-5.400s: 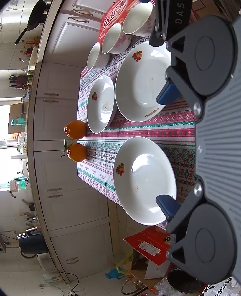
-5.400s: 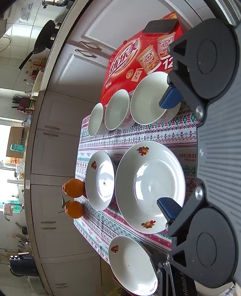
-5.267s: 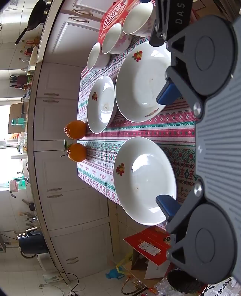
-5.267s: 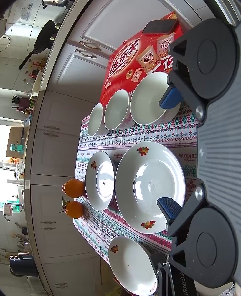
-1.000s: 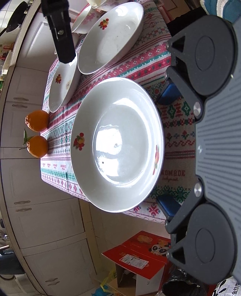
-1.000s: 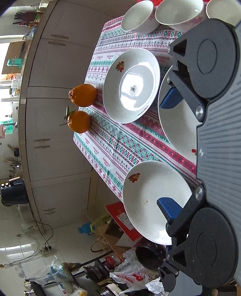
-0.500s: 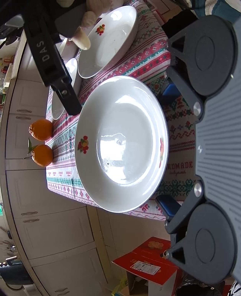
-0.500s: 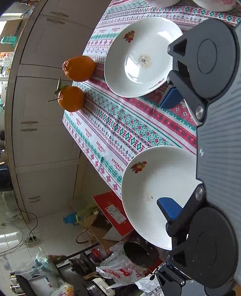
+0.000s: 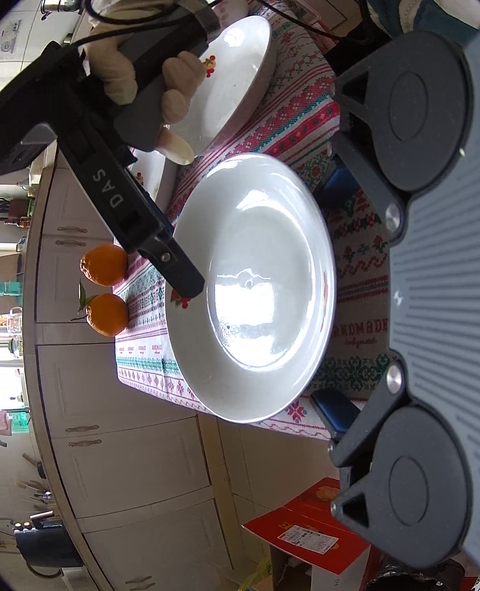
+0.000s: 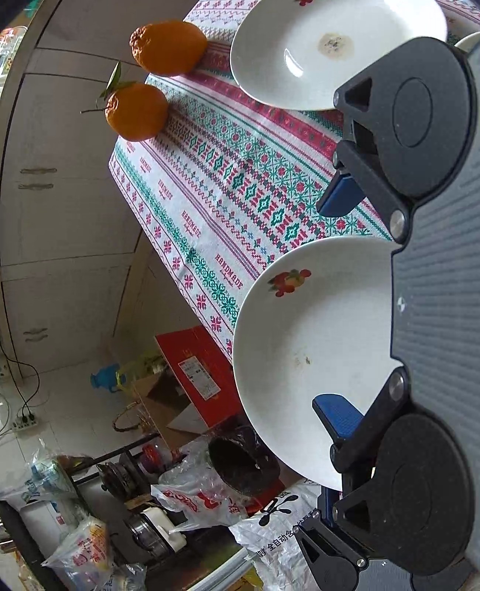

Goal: Organize plates and bowls
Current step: 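Lift the white deep plate off the table with the right gripper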

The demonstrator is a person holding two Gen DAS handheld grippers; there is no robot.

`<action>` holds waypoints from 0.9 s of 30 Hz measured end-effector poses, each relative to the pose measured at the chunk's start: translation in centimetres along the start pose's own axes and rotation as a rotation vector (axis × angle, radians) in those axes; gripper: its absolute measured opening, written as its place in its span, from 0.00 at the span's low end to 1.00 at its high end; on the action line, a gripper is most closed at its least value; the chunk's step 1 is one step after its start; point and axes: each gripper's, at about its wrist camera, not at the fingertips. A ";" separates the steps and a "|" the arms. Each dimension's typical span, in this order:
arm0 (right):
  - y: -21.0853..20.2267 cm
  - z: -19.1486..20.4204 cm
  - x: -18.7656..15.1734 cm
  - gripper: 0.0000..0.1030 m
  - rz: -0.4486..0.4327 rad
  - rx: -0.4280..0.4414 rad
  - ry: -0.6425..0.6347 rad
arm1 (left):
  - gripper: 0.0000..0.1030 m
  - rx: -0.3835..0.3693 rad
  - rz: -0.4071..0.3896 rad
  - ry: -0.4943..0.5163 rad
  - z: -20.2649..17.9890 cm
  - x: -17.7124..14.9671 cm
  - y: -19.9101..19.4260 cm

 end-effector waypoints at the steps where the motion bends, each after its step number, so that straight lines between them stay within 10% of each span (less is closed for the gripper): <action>1: 0.3 0.0 0.2 1.00 0.009 0.004 -0.010 | 1.00 -0.004 -0.008 0.003 0.1 0.0 0.1; 27: 3.6 -2.2 3.0 0.76 0.152 0.202 -0.019 | 1.00 -0.057 -0.065 0.052 0.6 -0.2 0.2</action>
Point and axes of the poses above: each gripper's, at about its wrist camera, not at the fingertips, and y roughly the way its jaws point, z to its left, x to its top, and after that the axes turned 15 degrees about y, right-handed
